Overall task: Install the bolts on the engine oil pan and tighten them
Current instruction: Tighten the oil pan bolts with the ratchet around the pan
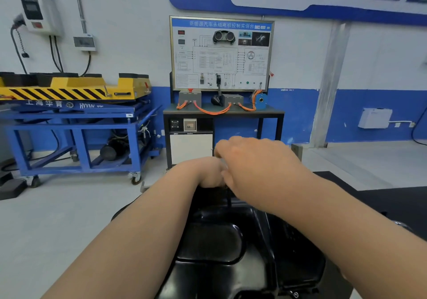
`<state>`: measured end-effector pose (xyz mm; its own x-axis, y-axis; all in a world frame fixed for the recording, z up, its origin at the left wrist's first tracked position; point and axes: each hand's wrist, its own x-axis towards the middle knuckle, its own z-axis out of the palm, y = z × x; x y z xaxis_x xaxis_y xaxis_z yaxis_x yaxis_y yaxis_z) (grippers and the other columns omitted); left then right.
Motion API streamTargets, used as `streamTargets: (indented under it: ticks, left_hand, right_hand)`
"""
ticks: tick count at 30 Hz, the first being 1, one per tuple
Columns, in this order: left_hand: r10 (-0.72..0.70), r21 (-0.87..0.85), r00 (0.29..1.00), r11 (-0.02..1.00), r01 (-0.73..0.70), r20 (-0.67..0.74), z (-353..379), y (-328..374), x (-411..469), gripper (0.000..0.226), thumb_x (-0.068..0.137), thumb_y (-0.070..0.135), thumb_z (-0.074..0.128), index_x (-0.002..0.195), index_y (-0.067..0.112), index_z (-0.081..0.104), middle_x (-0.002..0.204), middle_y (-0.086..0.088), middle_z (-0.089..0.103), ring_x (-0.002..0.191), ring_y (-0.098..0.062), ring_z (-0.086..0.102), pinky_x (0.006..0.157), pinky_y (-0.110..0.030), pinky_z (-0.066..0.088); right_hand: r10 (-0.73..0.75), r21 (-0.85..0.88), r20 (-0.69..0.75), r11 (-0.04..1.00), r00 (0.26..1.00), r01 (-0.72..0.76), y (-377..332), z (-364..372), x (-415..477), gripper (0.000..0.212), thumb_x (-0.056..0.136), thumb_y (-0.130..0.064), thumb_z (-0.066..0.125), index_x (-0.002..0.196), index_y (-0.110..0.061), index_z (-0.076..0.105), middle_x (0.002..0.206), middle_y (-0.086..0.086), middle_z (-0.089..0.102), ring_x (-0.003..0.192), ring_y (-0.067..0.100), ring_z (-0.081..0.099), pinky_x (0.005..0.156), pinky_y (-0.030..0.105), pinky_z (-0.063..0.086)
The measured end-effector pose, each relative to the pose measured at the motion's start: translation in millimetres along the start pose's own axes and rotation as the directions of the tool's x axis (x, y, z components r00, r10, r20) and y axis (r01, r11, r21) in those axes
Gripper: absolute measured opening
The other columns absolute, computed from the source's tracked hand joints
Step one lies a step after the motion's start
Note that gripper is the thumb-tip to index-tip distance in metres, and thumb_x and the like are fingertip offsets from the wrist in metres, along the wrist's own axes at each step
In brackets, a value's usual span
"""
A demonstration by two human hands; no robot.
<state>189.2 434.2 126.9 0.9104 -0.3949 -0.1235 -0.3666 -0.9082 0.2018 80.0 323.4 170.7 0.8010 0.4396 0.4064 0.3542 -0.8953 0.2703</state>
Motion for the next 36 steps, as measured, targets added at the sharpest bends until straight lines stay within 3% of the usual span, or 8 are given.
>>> streamTargets:
  ticks: [5,11,16,23,27,30,32,36]
  left_hand:
    - [-0.019,0.008,1.000,1.000,0.019,-0.023,1.6,-1.3,1.4,0.034,0.096,0.008,0.046,0.128,0.002,0.053,0.129,-0.016,0.053,0.095,-0.018,0.038,0.088,-0.030,0.033]
    - [0.001,-0.033,1.000,0.999,-0.001,-0.025,2.1,-4.1,1.9,0.031,0.091,0.013,0.054,0.121,0.005,0.060,0.119,-0.014,0.060,0.111,-0.031,0.055,0.097,-0.040,0.043]
    - [0.000,-0.061,1.000,0.998,0.000,-0.005,1.3,-3.3,-0.4,0.034,0.094,0.010,0.051,0.128,0.007,0.057,0.123,-0.012,0.057,0.108,-0.025,0.050,0.082,-0.024,0.033]
    - [0.001,-0.048,1.000,0.999,-0.001,-0.006,2.2,-4.4,2.2,0.032,0.092,0.011,0.051,0.123,0.005,0.058,0.121,-0.014,0.059,0.108,-0.029,0.054,0.085,-0.031,0.040]
    - [0.013,-0.043,1.000,0.999,-0.012,0.007,1.6,-5.3,3.7,0.035,0.093,0.004,0.048,0.126,0.007,0.056,0.115,-0.005,0.054,0.100,-0.021,0.046,0.082,-0.023,0.031]
    - [0.032,-0.057,0.999,0.998,-0.032,0.001,5.4,-8.8,10.8,0.022,0.089,0.008,0.055,0.106,0.014,0.067,0.112,-0.007,0.063,0.098,-0.022,0.052,0.090,-0.028,0.041]
    - [0.014,-0.030,0.999,0.999,-0.015,-0.030,7.7,-11.7,17.3,0.015,0.088,0.012,0.057,0.078,0.022,0.064,0.089,0.001,0.063,0.085,-0.020,0.054,0.081,-0.026,0.041]
    - [-0.020,-0.060,0.999,0.998,0.017,-0.045,10.8,-13.7,25.5,0.035,0.086,0.014,0.057,0.058,0.034,0.052,0.070,0.014,0.053,0.065,-0.002,0.047,0.065,-0.024,0.034]
  right_hand:
    - [-0.012,-0.009,0.052,1.000,0.999,0.013,-6.6,-3.3,-0.9,0.026,0.083,-0.008,0.054,0.093,-0.016,0.032,0.069,-0.004,0.028,0.053,0.013,0.027,0.045,0.027,0.017]
    - [0.123,0.005,-0.022,0.992,0.992,-0.123,-4.1,-1.6,1.0,0.020,0.093,-0.023,0.053,0.095,-0.018,0.034,0.065,-0.003,0.030,0.049,0.014,0.026,0.043,0.027,0.017]
    - [0.045,0.004,0.038,0.999,0.998,-0.045,-5.8,-5.7,-3.4,0.025,0.084,-0.014,0.057,0.099,-0.019,0.037,0.073,-0.003,0.025,0.054,0.014,0.029,0.045,0.028,0.017]
    - [0.108,-0.012,-0.002,0.994,0.994,-0.108,-4.8,-2.7,-5.6,0.018,0.093,-0.029,0.050,0.106,-0.018,0.043,0.064,-0.004,0.029,0.050,0.013,0.026,0.045,0.027,0.016]
    - [-0.048,0.194,0.229,0.981,0.972,0.003,1.4,-14.0,-12.0,0.027,0.091,-0.027,0.048,0.111,-0.017,0.032,0.073,-0.002,0.049,0.061,0.014,0.047,0.047,0.030,0.035]
    - [-0.022,0.300,0.313,0.951,0.949,-0.077,14.8,-26.2,-8.6,0.023,0.087,-0.033,0.055,0.096,-0.012,0.050,0.072,0.002,0.058,0.060,0.018,0.051,0.050,0.029,0.039]
    - [0.105,0.219,0.196,0.964,0.975,-0.148,19.6,-31.6,-8.3,0.033,0.079,-0.041,0.062,0.065,-0.015,0.048,0.058,0.000,0.050,0.052,0.021,0.045,0.045,0.025,0.034]
    - [0.195,0.016,0.017,0.981,0.981,-0.195,24.5,-31.4,-10.5,0.051,0.073,-0.060,0.066,0.059,-0.018,0.040,0.057,-0.002,0.043,0.048,0.015,0.040,0.045,0.023,0.027]
